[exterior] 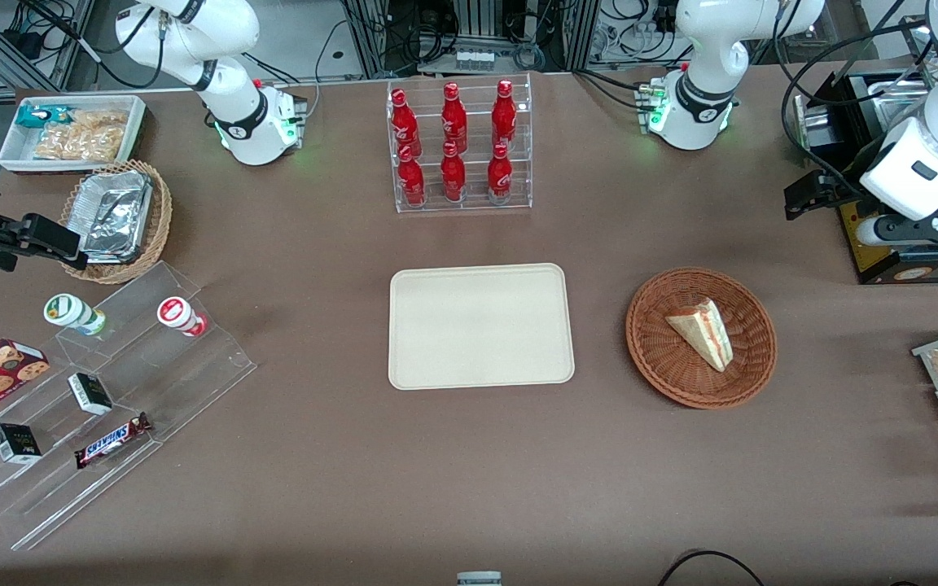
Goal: Place sandwich from basket to tray
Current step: 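Move the left gripper over the wicker basket above the wrapped sandwich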
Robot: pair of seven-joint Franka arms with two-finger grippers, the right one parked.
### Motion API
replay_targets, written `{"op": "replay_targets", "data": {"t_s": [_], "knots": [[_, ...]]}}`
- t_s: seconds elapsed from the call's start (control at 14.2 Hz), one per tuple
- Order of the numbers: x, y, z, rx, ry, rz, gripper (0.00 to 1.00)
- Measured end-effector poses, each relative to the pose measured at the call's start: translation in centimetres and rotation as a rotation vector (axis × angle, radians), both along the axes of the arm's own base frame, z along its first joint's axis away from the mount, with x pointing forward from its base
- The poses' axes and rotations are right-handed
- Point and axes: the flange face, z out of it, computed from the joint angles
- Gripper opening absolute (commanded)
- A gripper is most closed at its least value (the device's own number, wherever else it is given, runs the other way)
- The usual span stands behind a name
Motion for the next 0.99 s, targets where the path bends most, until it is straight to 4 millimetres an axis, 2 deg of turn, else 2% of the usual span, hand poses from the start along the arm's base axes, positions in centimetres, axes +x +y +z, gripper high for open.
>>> {"op": "replay_targets", "data": {"t_s": [0.28, 0.42, 0.63, 0.85, 0.99], "knots": [[0.1, 0.0, -0.3, 0.000, 0.008, -0.001, 1.00], [0.2, 0.1, -2.1, 0.002, 0.050, -0.001, 1.00], [0.9, 0.1, -7.0, 0.004, 0.127, -0.001, 1.00], [2.1, -0.2, -13.5, 0.000, 0.133, -0.004, 1.00], [2.1, -0.4, -17.3, -0.003, 0.121, -0.009, 1.00]]}}
